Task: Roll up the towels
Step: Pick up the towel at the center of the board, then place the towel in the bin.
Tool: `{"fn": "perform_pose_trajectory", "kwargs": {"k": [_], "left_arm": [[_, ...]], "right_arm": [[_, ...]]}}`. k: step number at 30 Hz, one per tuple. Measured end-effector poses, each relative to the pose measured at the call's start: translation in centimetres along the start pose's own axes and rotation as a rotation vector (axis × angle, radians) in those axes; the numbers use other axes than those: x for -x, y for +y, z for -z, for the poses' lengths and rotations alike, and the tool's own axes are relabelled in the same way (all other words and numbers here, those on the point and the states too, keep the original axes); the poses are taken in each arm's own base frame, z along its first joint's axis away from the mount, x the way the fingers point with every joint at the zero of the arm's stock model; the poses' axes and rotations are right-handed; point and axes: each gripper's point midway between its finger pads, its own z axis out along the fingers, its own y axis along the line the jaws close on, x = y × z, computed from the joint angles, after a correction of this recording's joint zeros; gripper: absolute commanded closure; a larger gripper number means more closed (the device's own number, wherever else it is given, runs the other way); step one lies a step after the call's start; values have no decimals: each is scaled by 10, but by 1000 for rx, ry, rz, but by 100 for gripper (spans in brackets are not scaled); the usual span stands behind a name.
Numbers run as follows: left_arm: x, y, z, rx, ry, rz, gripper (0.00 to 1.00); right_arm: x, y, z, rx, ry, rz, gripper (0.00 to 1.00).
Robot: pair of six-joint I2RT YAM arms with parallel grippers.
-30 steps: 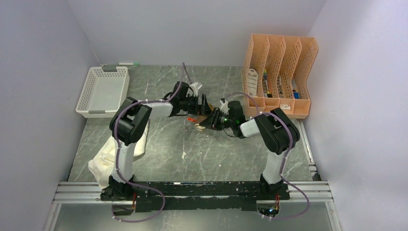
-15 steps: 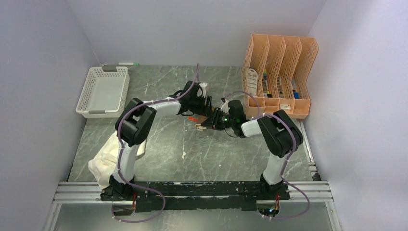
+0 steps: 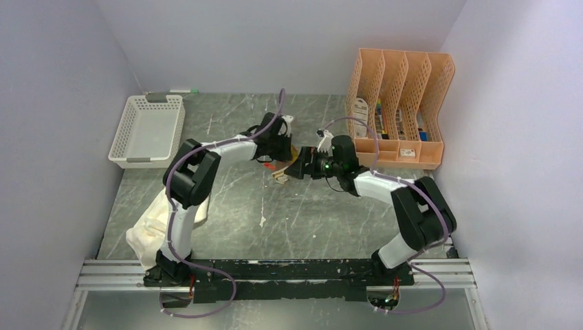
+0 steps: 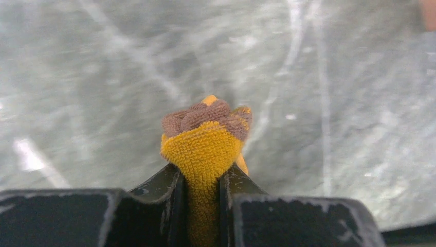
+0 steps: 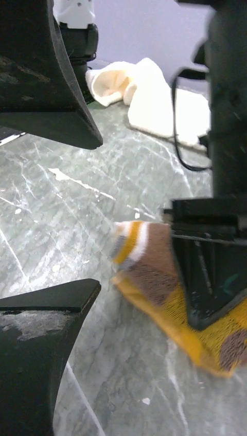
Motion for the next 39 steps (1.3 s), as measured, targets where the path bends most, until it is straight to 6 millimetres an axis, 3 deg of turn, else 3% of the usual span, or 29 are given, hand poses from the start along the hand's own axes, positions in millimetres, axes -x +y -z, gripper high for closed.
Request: {"fn": "perform_pose_trajectory", "kwargs": {"k": [2,5,8,11,14,20,24,27,30,35,39], "left_arm": [[7,22,8,46,9,0,93],[19,81,29,181,41,18,93],[28,151,62,336,79,48,93],[42,206,103,462,93,80,93],[66,245,149,554,52,104,93],[131,297,239,682,-113,130,93],[149,329,285,750,-177,139,93],[152,359,315,805,-201,144,93],[138,399,337,844,-187,149,93],[102,443,340,842,-127,135,93],[81,463,320,747,-99,120,93]], "right_arm": [[9,9,9,11,-23,50,0],[22,24,24,22,-68,125,0],[29,36,38,35,-101,175,0],[26,42,47,47,-107,201,0],[19,43,52,55,-86,210,0],[8,44,63,44,-46,240,0],[7,48,72,41,-44,266,0],[4,49,76,41,-45,277,0],[-3,45,78,32,-26,275,0],[-11,40,78,21,2,264,0],[-14,37,76,16,13,257,0]]}}
